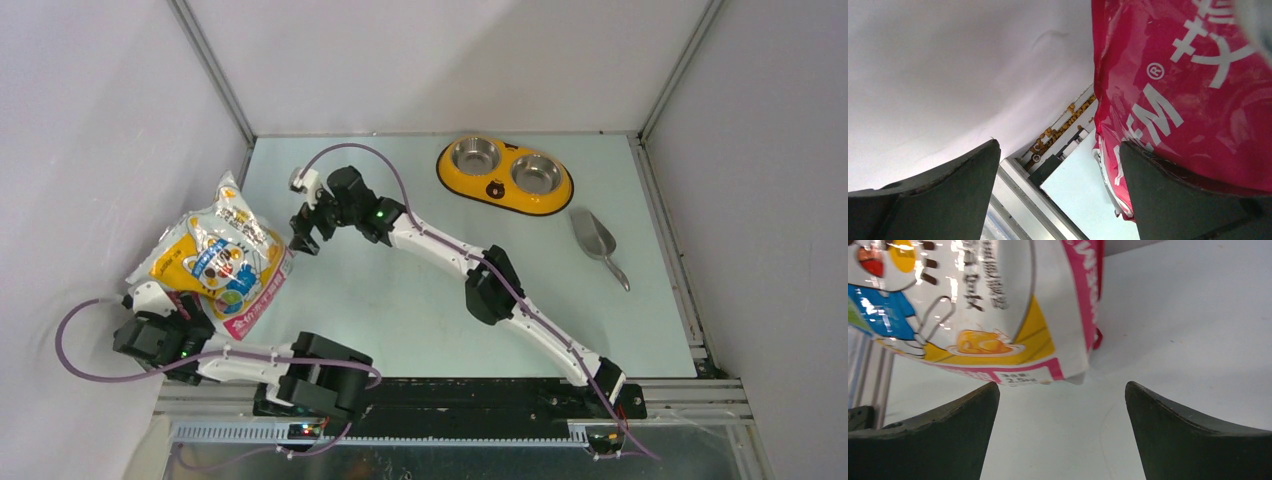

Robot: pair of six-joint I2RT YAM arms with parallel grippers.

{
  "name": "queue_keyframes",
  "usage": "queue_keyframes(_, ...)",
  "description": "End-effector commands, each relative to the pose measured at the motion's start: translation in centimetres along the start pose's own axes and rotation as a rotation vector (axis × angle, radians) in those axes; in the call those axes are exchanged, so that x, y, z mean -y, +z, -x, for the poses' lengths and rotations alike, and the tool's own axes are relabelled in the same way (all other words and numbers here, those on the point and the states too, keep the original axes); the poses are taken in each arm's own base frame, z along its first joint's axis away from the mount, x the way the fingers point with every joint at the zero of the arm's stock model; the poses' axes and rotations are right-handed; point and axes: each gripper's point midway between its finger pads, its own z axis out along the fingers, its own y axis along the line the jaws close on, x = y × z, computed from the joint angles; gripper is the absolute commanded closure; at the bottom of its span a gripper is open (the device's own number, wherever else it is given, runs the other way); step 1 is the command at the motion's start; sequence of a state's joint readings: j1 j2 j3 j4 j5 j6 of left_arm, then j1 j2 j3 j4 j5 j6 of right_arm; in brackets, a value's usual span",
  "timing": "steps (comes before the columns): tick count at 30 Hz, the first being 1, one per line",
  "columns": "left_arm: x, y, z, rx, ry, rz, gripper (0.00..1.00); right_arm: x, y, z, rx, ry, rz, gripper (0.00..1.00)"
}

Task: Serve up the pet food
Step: Move the pet food bag to the center of the board.

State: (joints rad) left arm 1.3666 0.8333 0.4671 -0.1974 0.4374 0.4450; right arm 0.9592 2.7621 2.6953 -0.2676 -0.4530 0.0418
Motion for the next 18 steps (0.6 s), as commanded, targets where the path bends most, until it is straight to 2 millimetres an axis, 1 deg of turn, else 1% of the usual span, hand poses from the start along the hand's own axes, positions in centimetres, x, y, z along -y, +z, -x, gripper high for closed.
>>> queue_keyframes(1, 5.2, -0.6, 0.0, 0.021, -0.004, -0.197, 0.02, -3.1, 0.0, 3.2, 0.104, -0.062, 0.163, 0.0)
queue_keyframes(2, 5.6, -0.7, 0.1, 0.022, 0.005, -0.209, 0.02, -3.5, 0.0, 3.4, 0.11, -0.063, 0.186, 0.01)
queue_keyframes(3, 5.8, -0.8, 0.1, 0.019, 0.012, -0.212, 0.02, -4.3, -0.1, 3.2, 0.107, -0.063, 0.234, 0.01)
queue_keyframes(6, 6.3, -0.7, 0.2, 0.011, 0.025, -0.224, 0.02, -6.3, -0.4, 3.6, 0.117, -0.075, 0.329, 0.01)
queue_keyframes(9, 6.2, -0.5, 0.1, -0.006, 0.024, -0.221, 0.02, -7.2, -0.1, 3.6, 0.123, -0.094, 0.346, 0.0)
queue_keyframes(13, 6.1, -0.1, -0.3, -0.041, 0.011, -0.226, 0.02, -7.0, 0.4, 3.4, 0.134, -0.133, 0.325, 0.0)
queue_keyframes(18, 6.5, 0.2, -0.8, -0.061, 0.027, -0.238, 0.02, -6.2, 0.9, 2.9, 0.143, -0.171, 0.304, 0.0)
